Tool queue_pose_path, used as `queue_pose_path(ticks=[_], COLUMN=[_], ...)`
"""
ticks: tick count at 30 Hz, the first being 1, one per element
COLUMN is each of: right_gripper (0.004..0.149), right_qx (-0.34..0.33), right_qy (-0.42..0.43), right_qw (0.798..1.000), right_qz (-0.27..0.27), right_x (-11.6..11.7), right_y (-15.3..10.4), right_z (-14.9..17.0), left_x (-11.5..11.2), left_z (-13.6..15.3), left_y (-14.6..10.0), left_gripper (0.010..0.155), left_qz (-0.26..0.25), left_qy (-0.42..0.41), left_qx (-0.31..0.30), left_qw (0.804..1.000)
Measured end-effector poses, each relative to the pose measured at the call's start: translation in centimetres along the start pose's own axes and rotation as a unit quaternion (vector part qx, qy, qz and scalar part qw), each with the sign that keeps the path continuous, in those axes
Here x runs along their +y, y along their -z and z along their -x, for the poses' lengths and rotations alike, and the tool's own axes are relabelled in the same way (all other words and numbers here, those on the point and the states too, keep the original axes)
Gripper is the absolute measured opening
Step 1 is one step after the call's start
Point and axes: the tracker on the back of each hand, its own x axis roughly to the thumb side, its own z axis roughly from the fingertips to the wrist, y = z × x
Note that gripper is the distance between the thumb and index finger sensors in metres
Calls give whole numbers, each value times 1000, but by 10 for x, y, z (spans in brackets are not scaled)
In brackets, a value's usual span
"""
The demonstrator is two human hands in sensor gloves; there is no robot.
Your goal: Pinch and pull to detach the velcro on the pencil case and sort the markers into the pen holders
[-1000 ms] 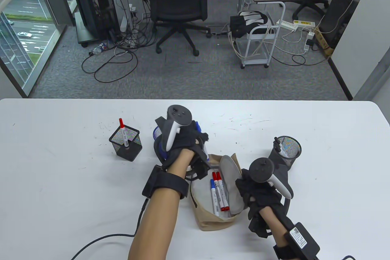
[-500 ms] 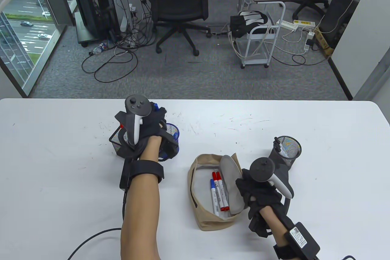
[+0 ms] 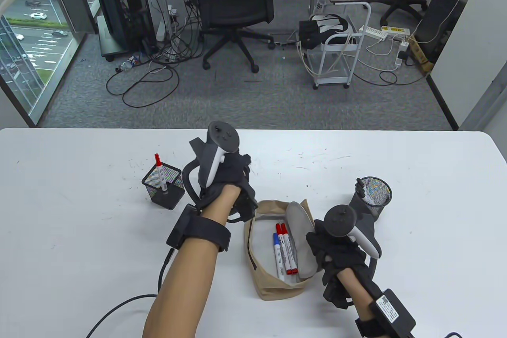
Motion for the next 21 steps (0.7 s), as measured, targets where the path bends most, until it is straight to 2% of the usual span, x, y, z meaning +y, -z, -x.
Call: queue_pose_path(ticks=[5, 7, 15, 20, 21], right_gripper=[58, 58, 58, 59, 58], right_qx=[0, 0, 0, 0, 1], right_qy=[-1, -2, 2, 6, 7], right_qw=[1000, 1000, 1000, 1000, 1000], right_qz=[0, 1, -3, -7, -7], right_x=[0, 0, 0, -1, -1], right_y=[0, 0, 0, 0, 0], right_z=[-1, -1, 0, 0, 0], left_x=[-51, -74, -155, -197, -200], left_z=[-22, -24, -18, -11, -15], left_y=[-20, -22, -9, 4, 3], left_gripper=[60, 61, 64, 73, 75], left_qz=[156, 199, 278, 291, 263], left_qy=[51, 67, 153, 198, 231], left_qx=[0, 8, 62, 103, 104], left_qw=[986, 978, 946, 930, 931])
